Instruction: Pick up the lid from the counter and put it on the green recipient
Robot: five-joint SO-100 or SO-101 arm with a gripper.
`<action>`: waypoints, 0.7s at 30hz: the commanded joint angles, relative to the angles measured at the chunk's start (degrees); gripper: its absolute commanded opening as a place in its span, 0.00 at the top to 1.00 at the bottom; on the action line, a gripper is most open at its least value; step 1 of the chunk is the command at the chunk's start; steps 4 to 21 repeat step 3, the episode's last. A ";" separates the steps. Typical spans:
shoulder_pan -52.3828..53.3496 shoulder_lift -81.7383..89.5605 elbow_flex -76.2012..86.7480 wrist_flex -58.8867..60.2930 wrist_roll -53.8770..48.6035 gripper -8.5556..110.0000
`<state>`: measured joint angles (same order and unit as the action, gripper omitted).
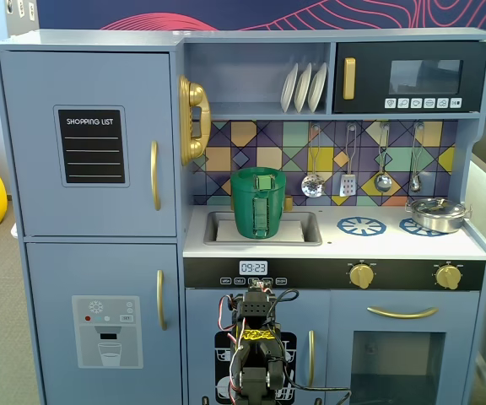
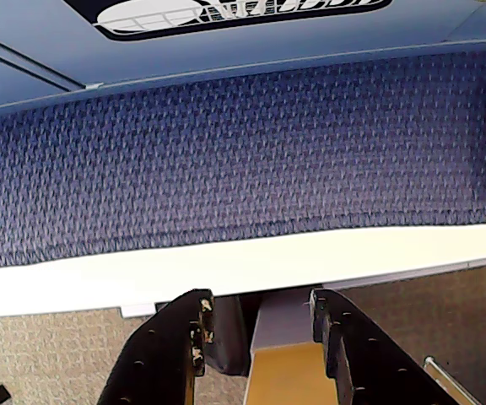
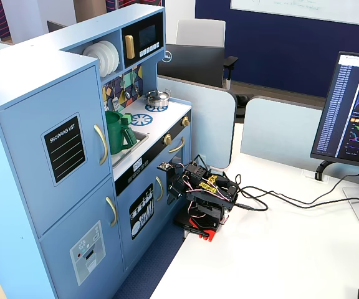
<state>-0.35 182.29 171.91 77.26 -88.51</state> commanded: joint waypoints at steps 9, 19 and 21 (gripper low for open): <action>-0.44 -0.18 -0.26 10.55 0.97 0.88; -0.44 -0.18 -0.26 10.55 0.97 0.88; -0.44 -0.18 -0.26 10.55 0.97 0.88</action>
